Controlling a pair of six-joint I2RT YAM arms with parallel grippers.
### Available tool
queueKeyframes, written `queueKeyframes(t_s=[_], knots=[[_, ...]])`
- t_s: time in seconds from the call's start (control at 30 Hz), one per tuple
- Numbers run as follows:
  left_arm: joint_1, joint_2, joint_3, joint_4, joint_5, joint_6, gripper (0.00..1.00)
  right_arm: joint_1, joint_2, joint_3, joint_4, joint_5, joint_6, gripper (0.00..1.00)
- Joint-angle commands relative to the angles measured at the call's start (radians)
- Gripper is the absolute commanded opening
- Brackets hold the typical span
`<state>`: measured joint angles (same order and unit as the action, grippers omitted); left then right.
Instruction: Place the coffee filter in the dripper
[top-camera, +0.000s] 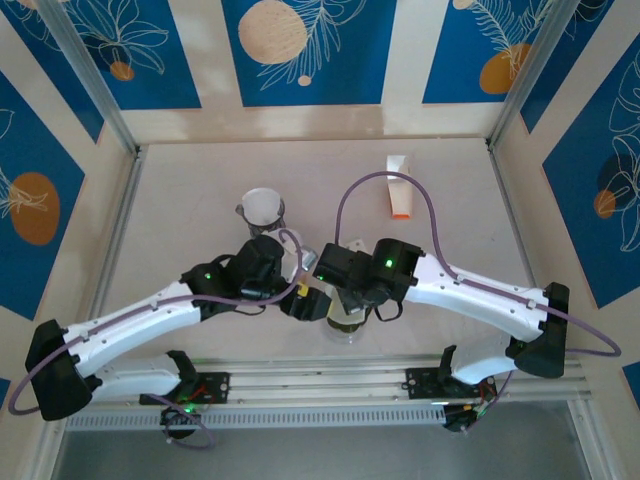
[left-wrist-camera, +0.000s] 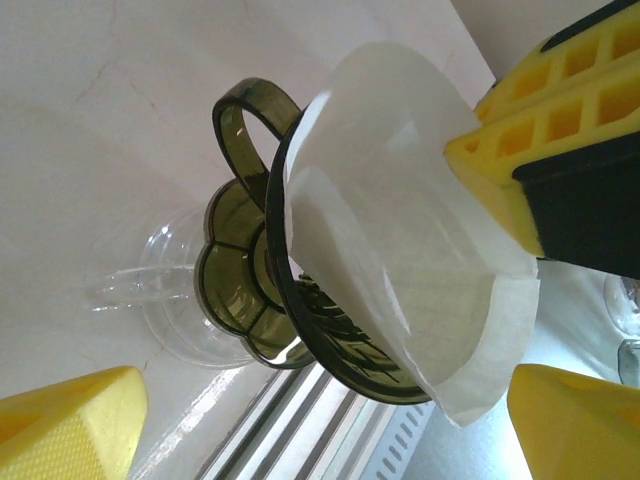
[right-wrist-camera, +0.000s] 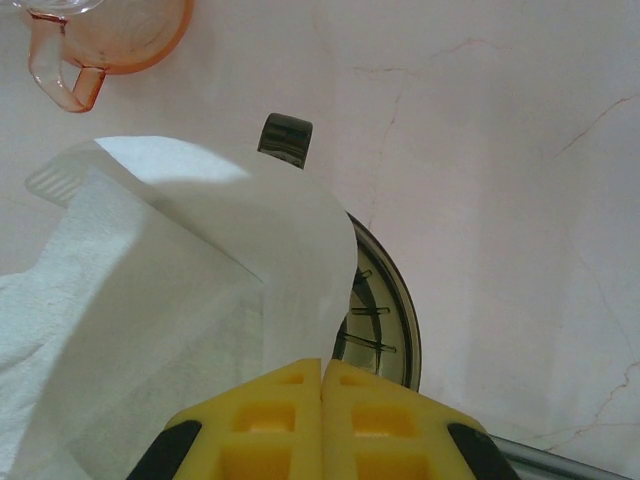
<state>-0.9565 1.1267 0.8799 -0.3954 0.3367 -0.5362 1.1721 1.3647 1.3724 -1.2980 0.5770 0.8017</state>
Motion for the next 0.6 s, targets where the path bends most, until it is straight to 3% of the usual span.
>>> queueKeyframes(t_s=[0.0, 0.23, 0.4, 0.57], knots=[[-0.011, 0.018, 0.031, -0.058, -0.056, 0.03, 0.89, 0.002, -0.029, -0.018, -0.001, 0.009, 0.03, 0.0], [-0.012, 0.025, 0.037, -0.079, -0.079, 0.029, 0.8, 0.0, -0.077, -0.05, 0.017, 0.015, 0.046, 0.04], [-0.013, 0.028, 0.042, -0.082, -0.093, 0.025, 0.79, -0.006, -0.143, -0.071, 0.034, 0.022, 0.06, 0.33], [-0.013, 0.033, 0.041, -0.074, -0.098, 0.023, 0.8, -0.074, -0.195, -0.126, 0.08, -0.079, 0.045, 0.44]])
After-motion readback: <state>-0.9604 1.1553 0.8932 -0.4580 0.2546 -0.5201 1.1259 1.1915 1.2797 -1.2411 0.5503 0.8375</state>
